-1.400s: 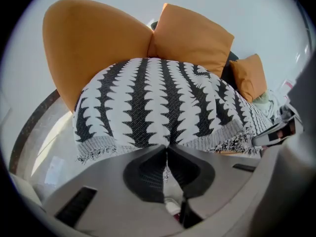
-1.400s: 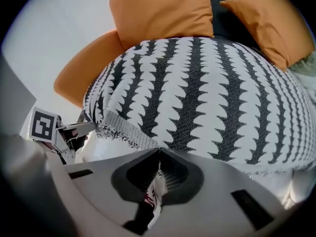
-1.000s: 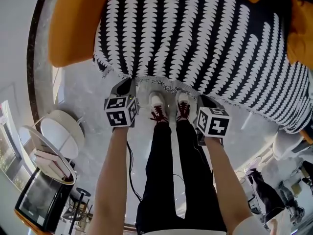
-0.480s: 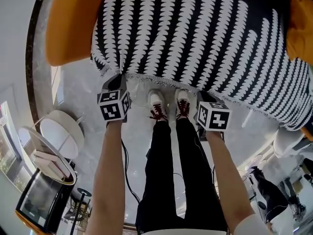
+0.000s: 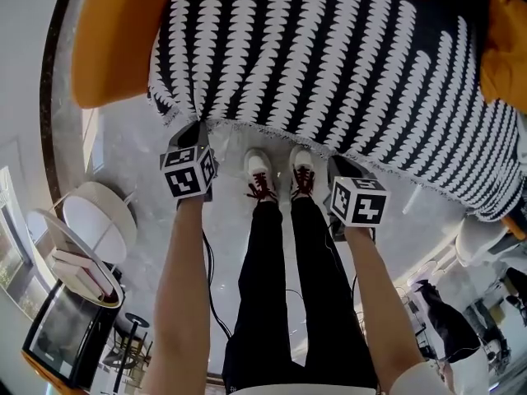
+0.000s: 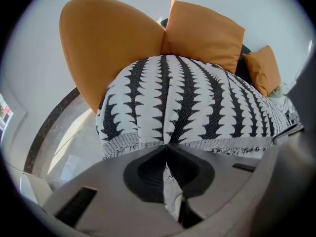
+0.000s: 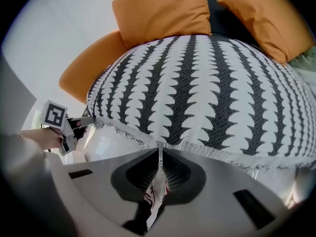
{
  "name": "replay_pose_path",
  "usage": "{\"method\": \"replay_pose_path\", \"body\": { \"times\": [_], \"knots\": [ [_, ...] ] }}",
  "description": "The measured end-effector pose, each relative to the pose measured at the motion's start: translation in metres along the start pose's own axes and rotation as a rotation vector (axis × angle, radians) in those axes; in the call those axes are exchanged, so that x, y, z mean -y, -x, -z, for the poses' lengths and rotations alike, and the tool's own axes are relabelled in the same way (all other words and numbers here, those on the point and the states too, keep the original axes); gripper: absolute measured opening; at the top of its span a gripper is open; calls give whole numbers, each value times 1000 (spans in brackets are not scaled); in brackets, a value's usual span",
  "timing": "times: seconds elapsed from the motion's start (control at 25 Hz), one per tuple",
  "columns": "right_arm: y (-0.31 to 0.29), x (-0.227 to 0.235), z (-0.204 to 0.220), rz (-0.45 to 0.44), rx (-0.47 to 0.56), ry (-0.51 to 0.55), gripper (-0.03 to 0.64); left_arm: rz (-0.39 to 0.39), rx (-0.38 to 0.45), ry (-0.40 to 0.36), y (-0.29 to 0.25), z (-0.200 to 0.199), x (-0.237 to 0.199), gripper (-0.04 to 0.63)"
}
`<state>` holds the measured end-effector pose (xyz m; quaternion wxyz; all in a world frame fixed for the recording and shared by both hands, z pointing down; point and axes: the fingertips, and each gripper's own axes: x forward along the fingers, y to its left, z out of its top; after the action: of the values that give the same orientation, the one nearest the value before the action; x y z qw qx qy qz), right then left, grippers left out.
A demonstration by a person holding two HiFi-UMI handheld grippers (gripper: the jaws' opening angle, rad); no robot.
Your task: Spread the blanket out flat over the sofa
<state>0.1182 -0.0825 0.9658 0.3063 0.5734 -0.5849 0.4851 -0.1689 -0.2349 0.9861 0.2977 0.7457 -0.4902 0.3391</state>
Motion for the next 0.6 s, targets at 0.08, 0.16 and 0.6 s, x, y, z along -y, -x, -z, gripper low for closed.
{"method": "replay_pose_path", "body": {
  "times": [0.08, 0.16, 0.6],
  "knots": [
    [16, 10, -5, 30, -6, -5, 12, 36, -20, 19, -5, -2, 13, 26],
    [23, 13, -9, 29, -8, -5, 12, 24, -64, 28, -3, -3, 15, 29],
    [18, 15, -22, -18, 47, 5, 12, -91, -160, 75, 26, 49, 5, 74]
  ]
}}
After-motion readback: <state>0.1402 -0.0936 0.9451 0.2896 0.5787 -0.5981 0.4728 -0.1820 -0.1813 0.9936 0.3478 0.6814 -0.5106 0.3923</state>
